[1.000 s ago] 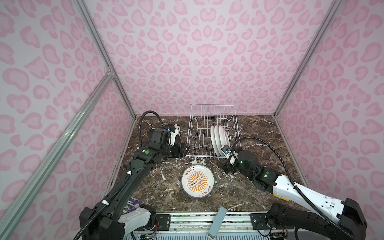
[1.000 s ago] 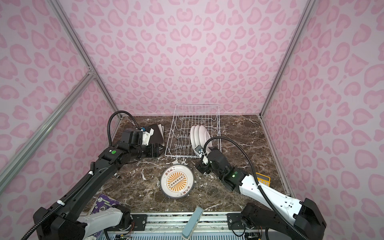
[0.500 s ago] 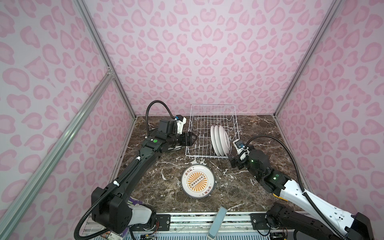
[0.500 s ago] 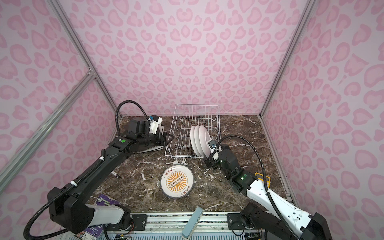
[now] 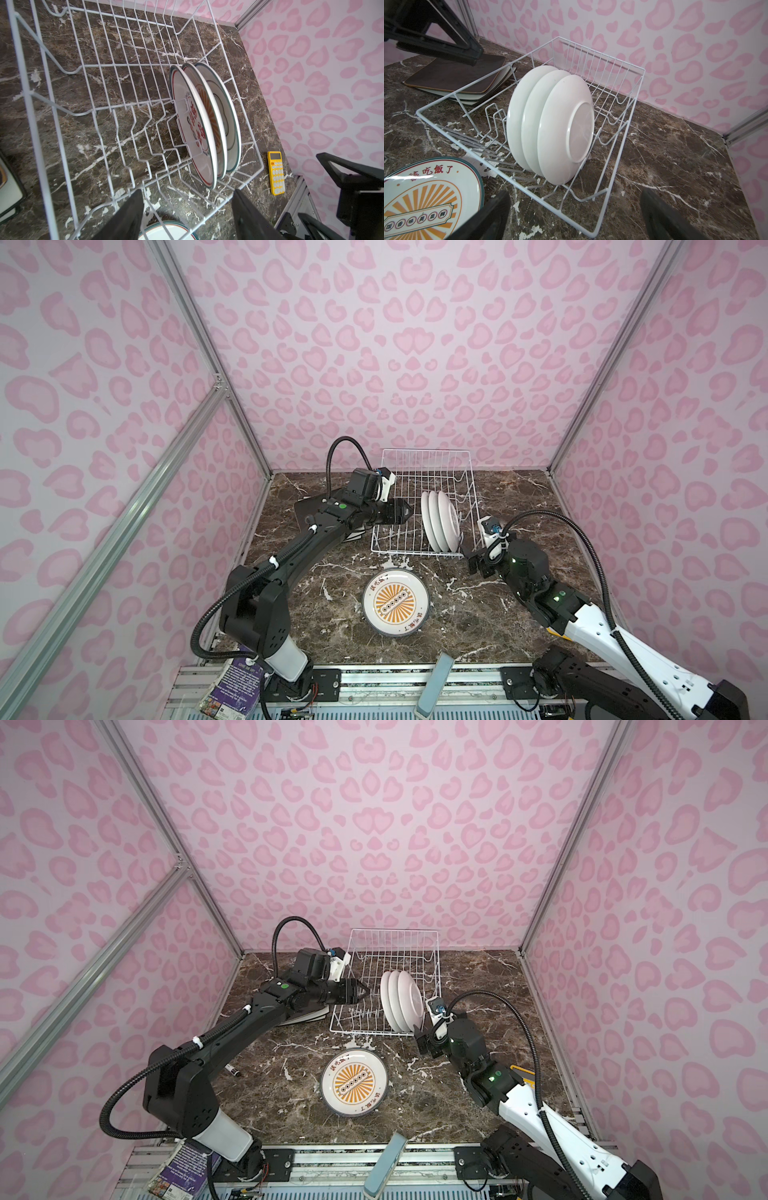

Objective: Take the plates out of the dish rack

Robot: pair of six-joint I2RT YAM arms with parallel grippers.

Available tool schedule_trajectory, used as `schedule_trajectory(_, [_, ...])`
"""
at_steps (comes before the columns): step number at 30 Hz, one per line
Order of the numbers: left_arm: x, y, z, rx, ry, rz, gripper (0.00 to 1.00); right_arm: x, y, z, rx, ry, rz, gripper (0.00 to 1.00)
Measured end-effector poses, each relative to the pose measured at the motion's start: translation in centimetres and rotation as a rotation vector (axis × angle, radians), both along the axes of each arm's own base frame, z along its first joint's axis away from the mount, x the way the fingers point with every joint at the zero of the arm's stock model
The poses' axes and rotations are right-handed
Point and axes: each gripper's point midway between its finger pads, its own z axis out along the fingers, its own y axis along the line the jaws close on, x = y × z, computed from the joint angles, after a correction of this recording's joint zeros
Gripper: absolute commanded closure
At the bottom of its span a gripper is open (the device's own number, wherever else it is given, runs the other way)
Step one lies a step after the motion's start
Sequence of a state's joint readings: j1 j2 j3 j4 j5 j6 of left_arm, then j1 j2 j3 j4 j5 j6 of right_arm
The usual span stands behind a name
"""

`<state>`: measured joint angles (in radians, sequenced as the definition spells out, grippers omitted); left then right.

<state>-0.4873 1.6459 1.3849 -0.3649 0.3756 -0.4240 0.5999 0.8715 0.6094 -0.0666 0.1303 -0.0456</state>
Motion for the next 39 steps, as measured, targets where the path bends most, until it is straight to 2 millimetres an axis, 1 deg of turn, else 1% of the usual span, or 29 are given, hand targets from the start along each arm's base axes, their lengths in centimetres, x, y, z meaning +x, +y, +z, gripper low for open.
schedule_trajectory(2, [0.7, -0.6, -0.2, -0.016, 0.013, 0.007, 0.39, 0.0, -0.1, -0.2, -0.004, 0.006, -0.001, 0.01])
schedule_trajectory(4, [1.0, -1.0, -1.0, -0.024, 0.038, 0.006, 0.43, 0.0, -0.2, -0.2, -0.005, 0.008, -0.004, 0.01])
schedule_trajectory(8, [1.2, -1.5, -2.5, -0.030, 0.093, 0.010, 0.48, -0.1, -0.2, -0.3, -0.008, 0.012, -0.005, 0.01])
schedule_trajectory(11, [1.4, -1.7, -3.1, -0.036, 0.116, 0.013, 0.53, -0.1, -0.3, -0.3, -0.010, 0.012, -0.006, 0.01])
schedule_trajectory(14, [1.5, -2.0, -3.6, -0.044, 0.142, 0.018, 0.59, -0.1, -0.3, -0.5, -0.013, 0.017, -0.006, 0.01])
schedule_trajectory(17, [1.5, -2.3, -4.0, -0.052, 0.164, 0.018, 0.60, -0.1, -0.4, -0.6, -0.016, 0.022, -0.006, 0.01])
schedule_trajectory(24, [1.2, -3.3, -3.6, -0.081, 0.172, -0.009, 0.59, -0.2, -0.4, -0.5, -0.013, 0.020, -0.007, 0.01])
schedule_trajectory(27, [1.3, -3.6, -3.3, -0.100, 0.165, -0.013, 0.58, -0.2, -0.4, -0.4, -0.010, 0.016, -0.007, 0.01])
schedule_trajectory(31, [1.3, -3.5, -2.6, -0.118, 0.154, -0.009, 0.57, -0.4, -0.6, -0.8, -0.014, 0.024, -0.008, 0.01])
schedule_trajectory(35, [1.1, -3.5, -1.8, -0.132, 0.138, -0.008, 0.57, -0.5, -0.6, -0.7, -0.005, 0.020, -0.010, 0.01])
schedule_trajectory(39, [1.1, -3.7, -1.5, -0.149, 0.139, -0.011, 0.56, -0.6, -0.7, -1.0, -0.007, 0.023, -0.011, 0.01])
